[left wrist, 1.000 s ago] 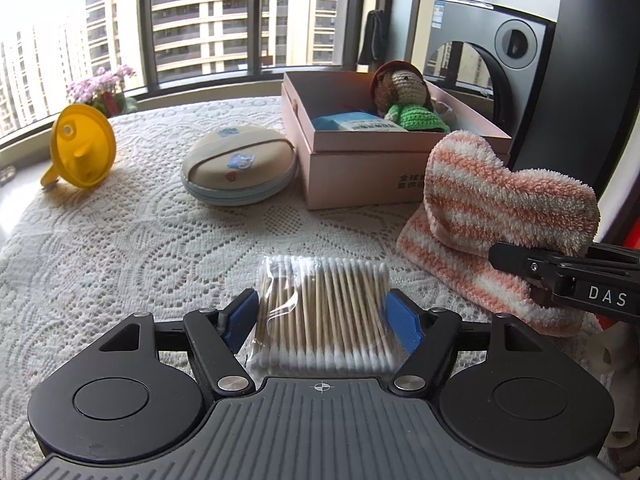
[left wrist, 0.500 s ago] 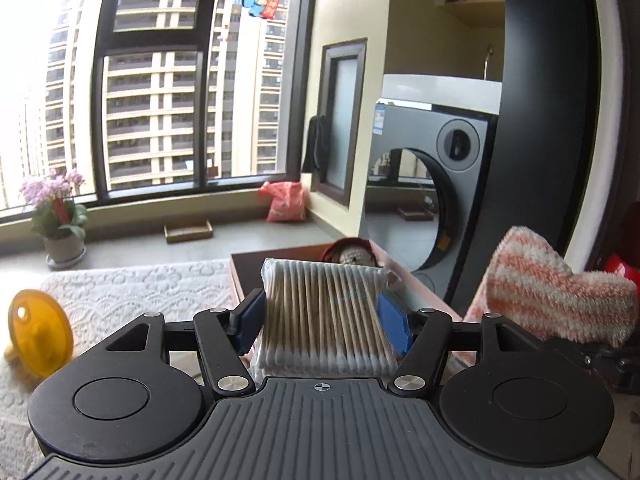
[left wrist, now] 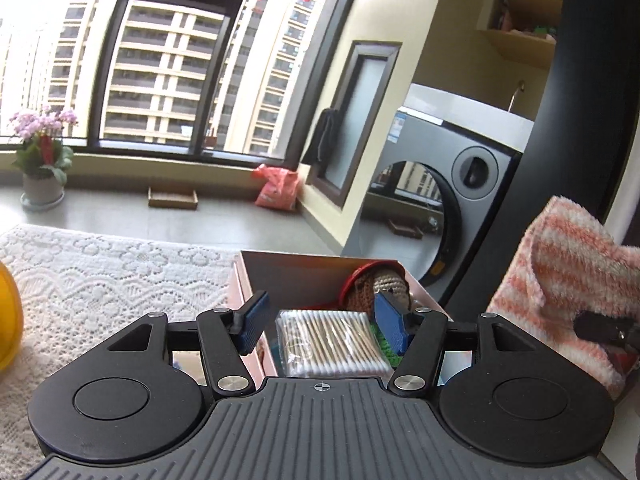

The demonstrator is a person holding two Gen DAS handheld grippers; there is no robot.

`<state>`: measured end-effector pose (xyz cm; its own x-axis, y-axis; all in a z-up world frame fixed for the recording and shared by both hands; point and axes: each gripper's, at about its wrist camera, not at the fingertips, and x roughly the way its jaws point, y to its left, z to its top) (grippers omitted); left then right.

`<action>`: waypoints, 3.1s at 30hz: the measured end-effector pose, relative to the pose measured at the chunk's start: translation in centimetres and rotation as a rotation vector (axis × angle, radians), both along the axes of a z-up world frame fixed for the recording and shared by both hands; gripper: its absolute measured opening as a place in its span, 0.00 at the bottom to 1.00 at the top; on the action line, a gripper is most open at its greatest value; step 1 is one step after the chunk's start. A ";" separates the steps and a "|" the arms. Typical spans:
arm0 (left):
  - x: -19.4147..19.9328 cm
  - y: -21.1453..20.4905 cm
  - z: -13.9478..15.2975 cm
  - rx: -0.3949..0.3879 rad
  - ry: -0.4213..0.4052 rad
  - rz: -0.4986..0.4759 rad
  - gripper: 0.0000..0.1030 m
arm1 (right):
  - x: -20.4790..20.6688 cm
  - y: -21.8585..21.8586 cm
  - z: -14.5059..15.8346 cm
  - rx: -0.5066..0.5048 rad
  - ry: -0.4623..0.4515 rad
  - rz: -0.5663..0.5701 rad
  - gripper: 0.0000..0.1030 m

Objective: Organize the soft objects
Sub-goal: 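Drop the swab bag into the pink box with the left tool while the right drops the cloth, then grasp the yellow funnel by its rim with the left tool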

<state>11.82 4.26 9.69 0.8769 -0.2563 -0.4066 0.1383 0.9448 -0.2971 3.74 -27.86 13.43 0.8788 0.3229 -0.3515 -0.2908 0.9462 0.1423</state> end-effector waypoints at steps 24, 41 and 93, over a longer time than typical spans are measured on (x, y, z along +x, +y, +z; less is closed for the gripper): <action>-5.7 9.5 -7.1 -0.349 0.002 0.026 0.61 | 15.1 13.6 1.2 -0.298 0.263 0.090 0.60; -6.5 9.3 -7.0 -0.354 0.003 0.022 0.61 | 24.7 18.8 -7.3 -0.337 0.643 0.014 0.25; -10.6 11.8 -4.4 0.233 0.163 0.097 0.21 | -3.5 17.8 -8.8 -0.303 0.288 0.365 0.86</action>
<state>1.21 16.10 5.32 0.8112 -0.0576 -0.5820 0.0122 0.9966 -0.0816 0.26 -10.07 4.62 0.5836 0.4355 -0.6854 -0.5966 0.8025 0.0019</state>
